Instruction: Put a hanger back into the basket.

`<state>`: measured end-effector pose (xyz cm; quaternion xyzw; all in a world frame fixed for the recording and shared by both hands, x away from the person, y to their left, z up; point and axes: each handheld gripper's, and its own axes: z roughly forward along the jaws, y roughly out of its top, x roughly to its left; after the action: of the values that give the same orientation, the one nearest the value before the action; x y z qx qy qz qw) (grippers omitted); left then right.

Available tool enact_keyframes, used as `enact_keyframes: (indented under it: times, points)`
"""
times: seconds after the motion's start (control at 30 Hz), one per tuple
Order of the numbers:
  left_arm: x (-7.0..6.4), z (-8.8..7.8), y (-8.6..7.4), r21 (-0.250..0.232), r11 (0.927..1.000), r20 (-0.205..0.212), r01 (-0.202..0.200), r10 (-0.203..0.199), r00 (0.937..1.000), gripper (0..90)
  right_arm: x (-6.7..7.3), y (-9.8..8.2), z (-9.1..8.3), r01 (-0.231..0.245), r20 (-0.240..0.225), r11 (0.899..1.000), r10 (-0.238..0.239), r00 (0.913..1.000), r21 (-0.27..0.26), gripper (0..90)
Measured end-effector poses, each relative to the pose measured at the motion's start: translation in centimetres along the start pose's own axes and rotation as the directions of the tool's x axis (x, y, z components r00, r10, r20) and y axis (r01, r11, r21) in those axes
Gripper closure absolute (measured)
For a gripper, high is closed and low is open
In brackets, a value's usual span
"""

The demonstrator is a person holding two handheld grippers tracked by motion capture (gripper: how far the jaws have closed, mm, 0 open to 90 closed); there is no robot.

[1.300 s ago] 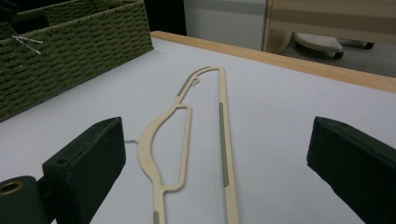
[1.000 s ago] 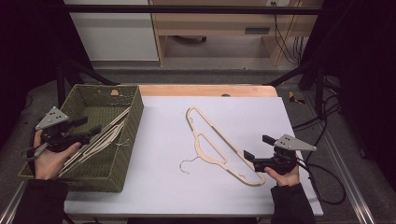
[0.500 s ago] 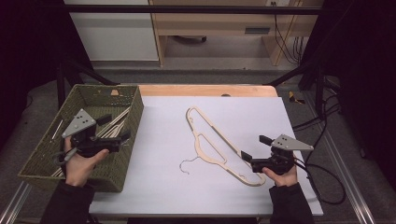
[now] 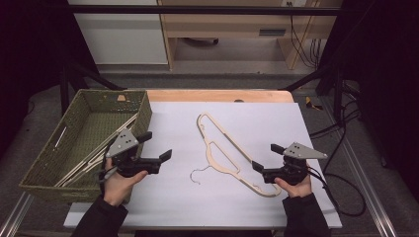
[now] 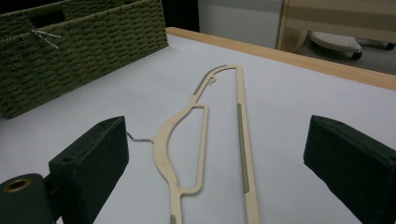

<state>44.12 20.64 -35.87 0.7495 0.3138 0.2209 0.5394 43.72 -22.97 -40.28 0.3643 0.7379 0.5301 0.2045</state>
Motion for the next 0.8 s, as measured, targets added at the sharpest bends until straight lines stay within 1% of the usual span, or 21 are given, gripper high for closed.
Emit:
enact_keyframes:
  times: [0.13,0.17,0.27,0.33,0.47,0.57,0.67,0.7,0.8]
  points:
    - [-0.7,1.3,-0.6,0.017,0.9998,0.028,0.011,-0.011,0.9995,9.5,0.1,0.0,0.0,-0.001,0.000,1.000,0.001,1.0000,0.001,6.4]
    - [-0.8,1.6,-0.8,0.030,0.9995,0.033,0.009,-0.010,0.9994,9.4,0.1,0.0,0.0,-0.003,0.000,1.000,0.003,1.0000,0.001,6.3]
    - [-1.3,2.5,-1.1,0.046,0.9989,0.045,0.009,-0.011,0.9990,9.6,0.1,0.0,0.0,-0.003,0.000,1.000,0.003,1.0000,0.001,6.3]
    - [-1.6,3.3,-1.4,0.067,0.9977,0.053,0.006,-0.009,0.9985,9.7,0.0,0.0,0.0,-0.002,-0.003,1.000,0.002,1.0000,-0.001,6.3]
    - [-2.0,4.6,-1.8,0.094,0.9956,0.064,0.005,-0.011,0.9979,9.9,0.1,-0.1,0.1,-0.003,0.000,1.000,0.003,1.0000,0.005,6.4]
    - [-2.2,5.5,-2.2,0.120,0.9928,0.071,0.004,-0.013,0.9974,10.3,0.1,-0.1,0.1,-0.005,-0.003,1.000,0.005,1.0000,0.006,6.4]
    - [-2.5,6.7,-2.7,0.154,0.9881,0.078,0.001,-0.013,0.9969,11.0,0.1,-0.1,0.0,-0.007,-0.004,1.000,0.007,1.0000,0.003,6.5]
    - [-2.6,6.9,-2.8,0.156,0.9877,0.079,0.003,-0.015,0.9968,11.7,0.0,-0.1,0.1,0.004,-0.007,1.000,-0.004,1.0000,0.001,6.6]
    - [-2.8,8.0,-3.2,0.180,0.9837,0.079,0.002,-0.016,0.9967,13.1,0.2,-0.1,0.2,-0.002,-0.011,1.000,0.002,0.9999,0.011,6.6]
